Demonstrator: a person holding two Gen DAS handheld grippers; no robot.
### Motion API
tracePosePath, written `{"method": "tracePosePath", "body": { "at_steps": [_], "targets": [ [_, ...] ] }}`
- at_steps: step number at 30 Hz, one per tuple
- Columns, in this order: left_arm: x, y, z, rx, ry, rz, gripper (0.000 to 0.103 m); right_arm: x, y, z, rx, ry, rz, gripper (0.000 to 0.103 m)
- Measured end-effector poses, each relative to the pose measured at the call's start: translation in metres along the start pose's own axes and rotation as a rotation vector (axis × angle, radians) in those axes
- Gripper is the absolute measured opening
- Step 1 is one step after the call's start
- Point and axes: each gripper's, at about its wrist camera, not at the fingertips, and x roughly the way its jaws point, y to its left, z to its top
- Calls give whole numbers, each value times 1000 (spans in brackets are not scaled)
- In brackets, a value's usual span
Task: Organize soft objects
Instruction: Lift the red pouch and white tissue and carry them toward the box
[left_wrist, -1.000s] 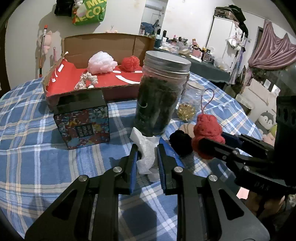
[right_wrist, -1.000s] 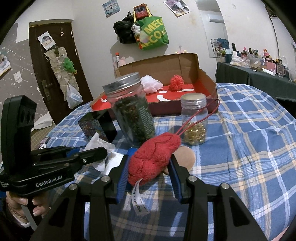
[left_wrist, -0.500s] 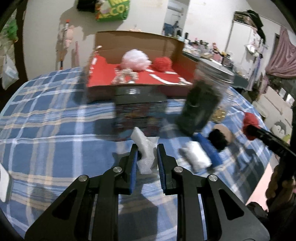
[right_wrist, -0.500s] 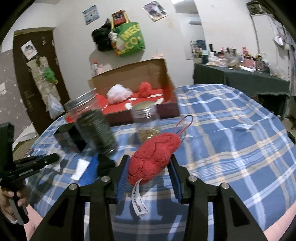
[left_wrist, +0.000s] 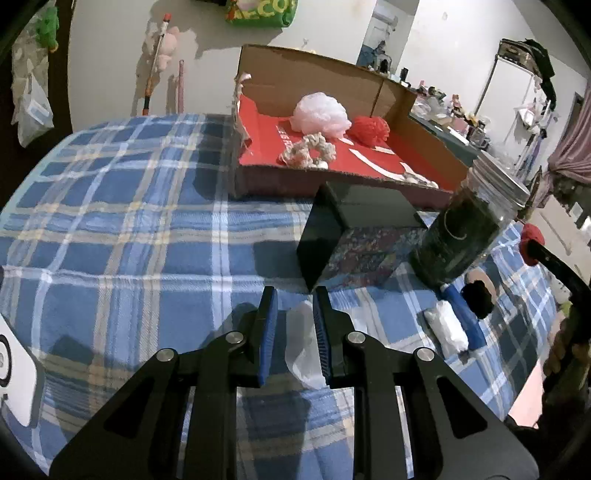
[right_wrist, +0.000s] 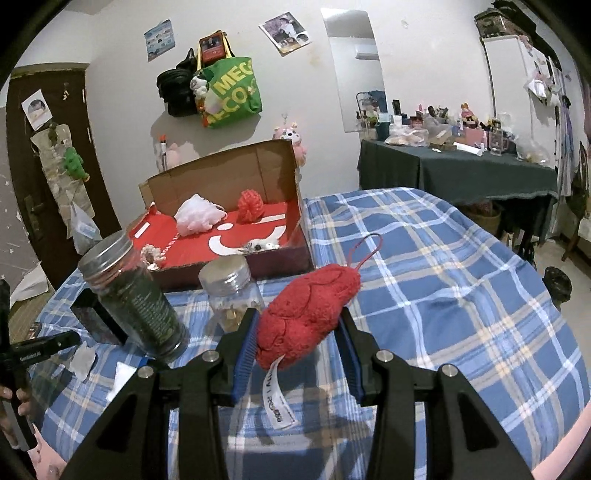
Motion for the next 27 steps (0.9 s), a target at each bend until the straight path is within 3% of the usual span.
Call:
{"method": "tracePosePath", "body": {
  "at_steps": [7,10,12,14,16,18,20,27],
  "targets": [
    [-7,4,-12,-33,-12,-103,20,6,3,-16,2,54,52,47],
    [-8,-2,-18,-11,7,-111,23,6,5,-27,13,83,92,50],
    [-7,-9,-22,25,10,-101,33,9,6,-34,17,111,117,50],
    [-5,-15,-25,54,19,-87,65,11,6,-39,20,127,127,59],
    [-4,-20,-26,71,13,-84,66,12,4,-44,32,134,129,72],
    [-7,-24,-28,84,-12,-83,66,10,1,-45,49,127,133,73],
    [-6,-26,-27,94,-9,-72,66,11,-1,-45,53,125,122,81],
    [10,-30,-26,107,28,17,65,18,-3,-45,34,117,65,81]
  ]
}}
